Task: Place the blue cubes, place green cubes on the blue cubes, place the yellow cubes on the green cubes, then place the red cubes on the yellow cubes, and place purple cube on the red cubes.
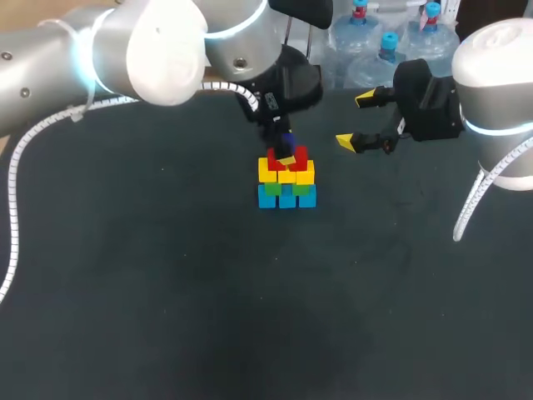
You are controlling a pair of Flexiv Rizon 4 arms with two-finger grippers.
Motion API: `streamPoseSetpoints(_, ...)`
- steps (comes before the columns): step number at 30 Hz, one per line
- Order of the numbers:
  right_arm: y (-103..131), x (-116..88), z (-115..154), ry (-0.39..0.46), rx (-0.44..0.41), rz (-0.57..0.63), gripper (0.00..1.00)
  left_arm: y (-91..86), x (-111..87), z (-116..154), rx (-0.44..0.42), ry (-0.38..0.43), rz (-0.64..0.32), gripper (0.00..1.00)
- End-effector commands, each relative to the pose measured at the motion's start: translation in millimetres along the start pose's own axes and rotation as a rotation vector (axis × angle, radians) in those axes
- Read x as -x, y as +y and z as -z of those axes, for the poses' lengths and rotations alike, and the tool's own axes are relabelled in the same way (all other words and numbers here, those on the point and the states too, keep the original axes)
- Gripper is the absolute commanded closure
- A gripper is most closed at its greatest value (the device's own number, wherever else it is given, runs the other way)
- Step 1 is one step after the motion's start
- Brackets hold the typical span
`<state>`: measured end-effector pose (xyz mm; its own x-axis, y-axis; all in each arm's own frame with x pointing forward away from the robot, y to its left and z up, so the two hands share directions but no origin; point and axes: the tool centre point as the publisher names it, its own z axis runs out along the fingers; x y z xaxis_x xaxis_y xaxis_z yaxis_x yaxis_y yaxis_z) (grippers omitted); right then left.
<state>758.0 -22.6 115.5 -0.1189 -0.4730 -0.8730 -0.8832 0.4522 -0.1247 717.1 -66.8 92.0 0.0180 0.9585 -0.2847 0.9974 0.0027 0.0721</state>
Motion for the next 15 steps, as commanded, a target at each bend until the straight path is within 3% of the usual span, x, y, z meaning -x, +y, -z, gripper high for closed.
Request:
streamPoseSetpoints(1, 0, 0, 1, 0.0, 0.001, 0.0, 0.0, 2.5, 1.2, -1, -0.007, 0.004, -0.003, 0.57)
streamPoseSetpoints(6, 0, 0, 1, 0.0, 0.001, 0.0, 0.0, 2.2, 0.9, 0, -0.008, 0.007, -0.005, 0.51)
streamPoseSetpoints(8, 0, 0, 1, 0.0, 0.001, 0.0, 0.0, 2.2, 0.6, 1, -0.013, 0.006, -0.006, 0.26)
streamPoseSetpoints(9, 0, 0, 1, 0.0, 0.001, 0.0, 0.0, 2.1, 0.1, 1, -0.014, 0.005, -0.005, 0.0)
streamPoseSetpoints(15, 0, 0, 1, 0.0, 0.001, 0.0, 0.0, -1.3, 4.2, 9, -0.024, -0.042, 0.004, 0.0)
